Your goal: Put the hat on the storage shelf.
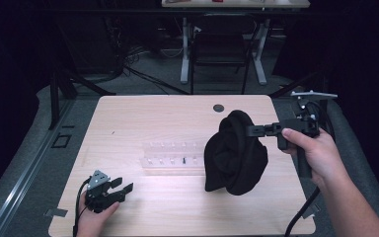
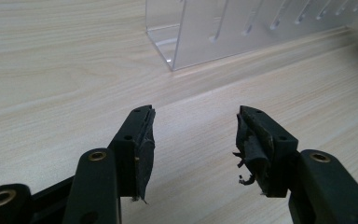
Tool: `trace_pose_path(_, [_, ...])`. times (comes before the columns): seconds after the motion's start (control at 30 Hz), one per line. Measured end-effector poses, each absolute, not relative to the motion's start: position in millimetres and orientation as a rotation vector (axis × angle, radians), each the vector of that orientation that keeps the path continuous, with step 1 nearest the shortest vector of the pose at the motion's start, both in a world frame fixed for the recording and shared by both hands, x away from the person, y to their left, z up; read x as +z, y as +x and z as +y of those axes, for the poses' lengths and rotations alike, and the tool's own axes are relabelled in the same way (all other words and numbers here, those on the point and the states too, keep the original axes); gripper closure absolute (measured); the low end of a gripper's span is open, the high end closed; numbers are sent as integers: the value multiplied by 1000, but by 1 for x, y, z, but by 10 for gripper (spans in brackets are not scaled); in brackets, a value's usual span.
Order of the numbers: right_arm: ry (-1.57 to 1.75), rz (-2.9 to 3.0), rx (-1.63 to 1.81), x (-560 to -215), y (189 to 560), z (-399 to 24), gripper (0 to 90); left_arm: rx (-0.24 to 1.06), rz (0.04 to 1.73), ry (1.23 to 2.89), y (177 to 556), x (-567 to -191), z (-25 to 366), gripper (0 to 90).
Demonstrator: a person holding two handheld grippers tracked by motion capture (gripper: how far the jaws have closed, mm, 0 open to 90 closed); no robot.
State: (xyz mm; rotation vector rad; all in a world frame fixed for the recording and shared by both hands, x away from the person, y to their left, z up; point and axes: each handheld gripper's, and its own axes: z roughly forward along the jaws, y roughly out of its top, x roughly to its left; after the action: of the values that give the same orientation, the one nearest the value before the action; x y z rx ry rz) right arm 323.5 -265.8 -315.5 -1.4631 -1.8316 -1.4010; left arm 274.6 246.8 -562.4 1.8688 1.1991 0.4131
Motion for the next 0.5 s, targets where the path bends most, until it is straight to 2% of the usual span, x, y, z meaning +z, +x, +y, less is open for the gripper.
trace_pose_path(0.5, [-1459, -1823, -1416, -305, 338, -252, 887, 410, 1196, 1869, 275, -562, 247, 457])
